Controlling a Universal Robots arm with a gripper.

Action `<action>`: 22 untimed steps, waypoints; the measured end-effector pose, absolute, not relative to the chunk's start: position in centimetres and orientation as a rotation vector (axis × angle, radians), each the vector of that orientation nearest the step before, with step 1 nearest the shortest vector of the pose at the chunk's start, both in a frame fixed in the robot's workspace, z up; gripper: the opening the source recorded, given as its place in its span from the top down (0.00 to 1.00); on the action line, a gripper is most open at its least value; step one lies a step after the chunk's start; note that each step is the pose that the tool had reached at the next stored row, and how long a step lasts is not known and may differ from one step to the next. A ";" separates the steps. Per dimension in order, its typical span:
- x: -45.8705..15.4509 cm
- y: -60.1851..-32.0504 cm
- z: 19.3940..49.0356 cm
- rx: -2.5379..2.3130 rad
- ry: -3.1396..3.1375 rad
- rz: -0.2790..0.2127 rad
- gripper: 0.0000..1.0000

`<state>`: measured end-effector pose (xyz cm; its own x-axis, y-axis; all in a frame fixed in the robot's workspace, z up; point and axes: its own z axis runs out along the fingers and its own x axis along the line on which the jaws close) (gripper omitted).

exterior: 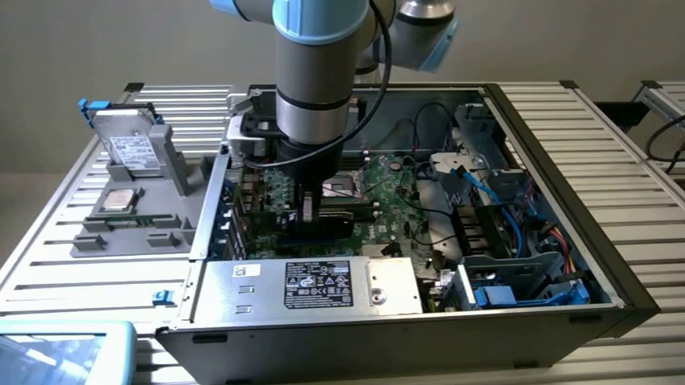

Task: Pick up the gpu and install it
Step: 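Insert the gpu into the slot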

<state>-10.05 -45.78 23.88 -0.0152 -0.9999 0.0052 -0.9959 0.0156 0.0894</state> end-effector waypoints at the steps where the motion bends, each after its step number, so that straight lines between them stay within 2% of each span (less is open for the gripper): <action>1: -10.1 -45.8 23.9 2.157 -2.190 -0.092 0.71; 22: -10.2 -45.8 23.7 2.157 -2.190 -0.092 0.71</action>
